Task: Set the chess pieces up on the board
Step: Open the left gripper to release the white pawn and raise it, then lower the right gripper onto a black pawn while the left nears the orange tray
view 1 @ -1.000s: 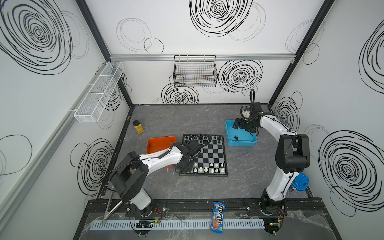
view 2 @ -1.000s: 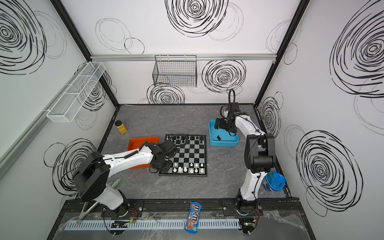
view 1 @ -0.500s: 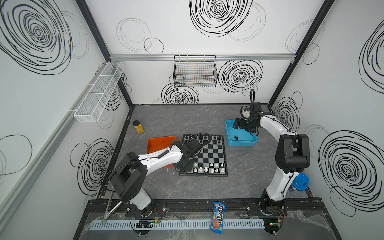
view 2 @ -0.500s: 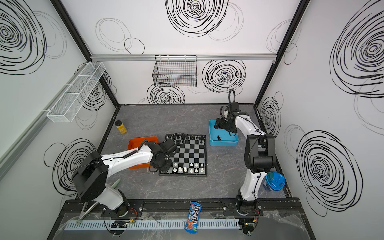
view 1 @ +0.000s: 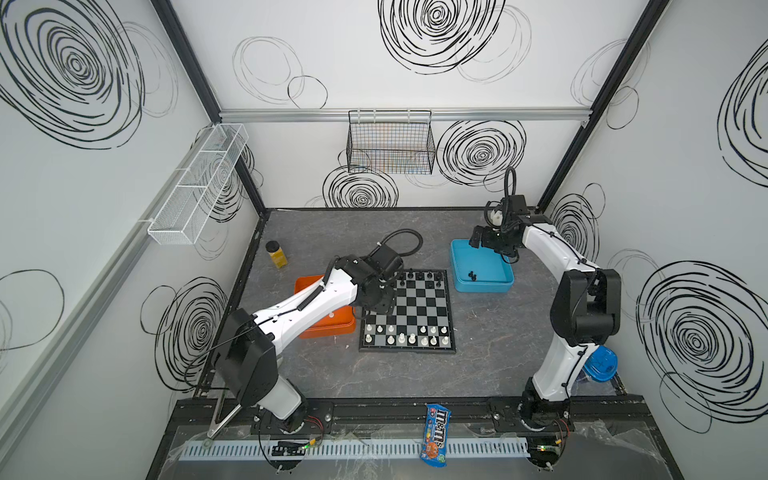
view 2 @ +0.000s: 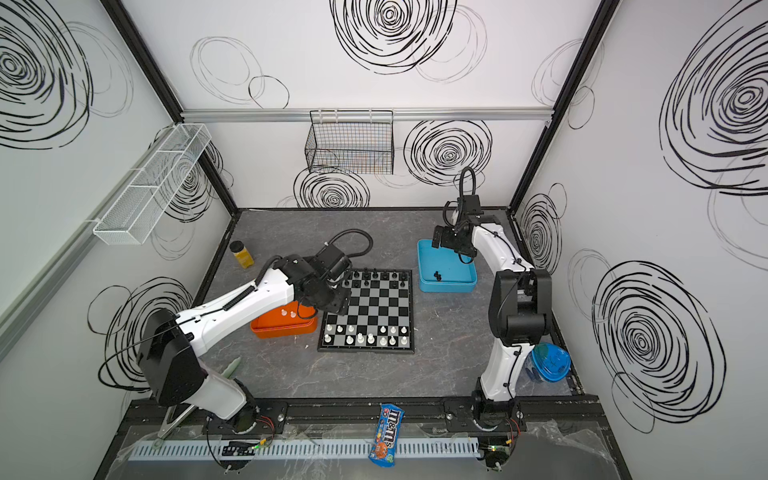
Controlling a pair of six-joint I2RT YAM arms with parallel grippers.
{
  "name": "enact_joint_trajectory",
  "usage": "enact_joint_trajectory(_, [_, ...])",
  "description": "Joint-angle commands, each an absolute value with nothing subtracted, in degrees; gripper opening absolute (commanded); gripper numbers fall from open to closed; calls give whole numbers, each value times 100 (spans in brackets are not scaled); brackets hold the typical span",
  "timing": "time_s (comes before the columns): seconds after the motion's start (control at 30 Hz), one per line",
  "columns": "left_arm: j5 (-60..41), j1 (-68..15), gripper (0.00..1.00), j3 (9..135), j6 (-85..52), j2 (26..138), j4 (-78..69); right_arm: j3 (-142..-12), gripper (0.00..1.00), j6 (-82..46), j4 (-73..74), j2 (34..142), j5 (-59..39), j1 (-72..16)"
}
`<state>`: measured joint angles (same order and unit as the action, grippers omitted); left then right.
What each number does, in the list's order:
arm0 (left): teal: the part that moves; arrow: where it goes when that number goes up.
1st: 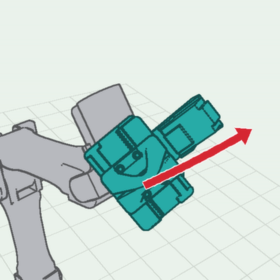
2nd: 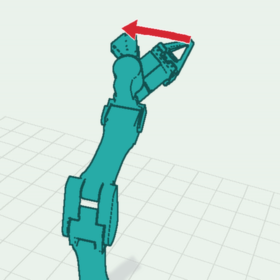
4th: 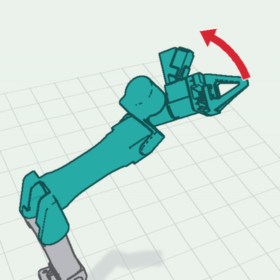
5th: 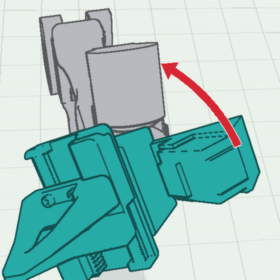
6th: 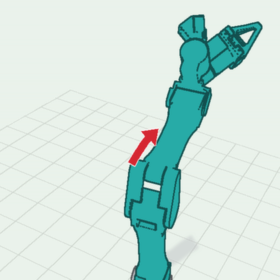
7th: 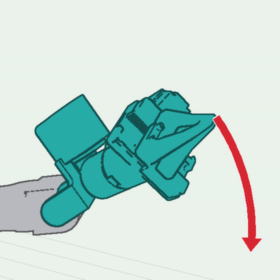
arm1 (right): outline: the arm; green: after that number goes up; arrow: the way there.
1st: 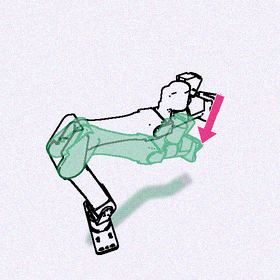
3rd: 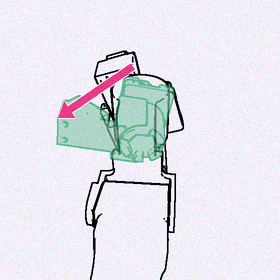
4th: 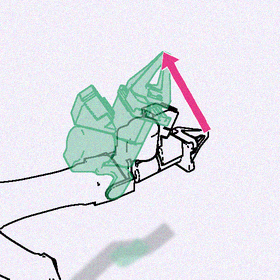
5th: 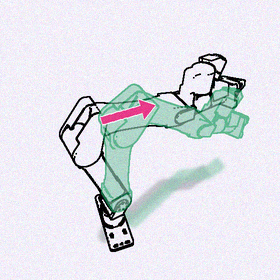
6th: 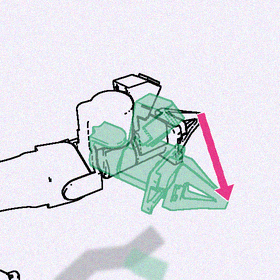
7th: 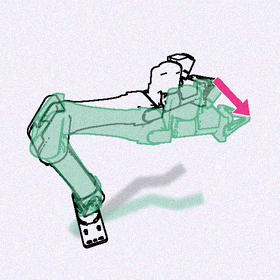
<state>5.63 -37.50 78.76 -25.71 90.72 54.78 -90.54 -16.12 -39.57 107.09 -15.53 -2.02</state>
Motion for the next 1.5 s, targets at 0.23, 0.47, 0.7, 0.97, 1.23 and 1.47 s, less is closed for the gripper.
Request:
enact_joint_trajectory(0.23, [593, -2729, 91, 9628, -1911, 10237, 5777, -9421, 96, -1423, -4644, 11174, -1298, -234])
enact_joint_trajectory(0.47, [363, -2382, 93, 10046, -1885, 10775, 5727, -9015, 81, -1258, -4540, 11325, -1303, -359])
enact_joint_trajectory(0.7, [320, -2231, 93, 10538, -1728, 11224, 5845, -9319, 64, -1209, -4686, 11775, -1195, -588])
enact_joint_trajectory(0.97, [258, -2183, 94, 10817, -1645, 11548, 5914, -9350, 52, -1171, -4808, 12006, -1064, -712])
enact_joint_trajectory(1.23, [198, -2164, 94, 10926, -1607, 11729, 5955, -9264, 42, -1151, -4843, 12066, -1001, -703])
enact_joint_trajectory(1.47, [202, -2162, 94, 10907, -1608, 11741, 5959, -9300, 36, -1134, -4868, 12146, -1131, -703])
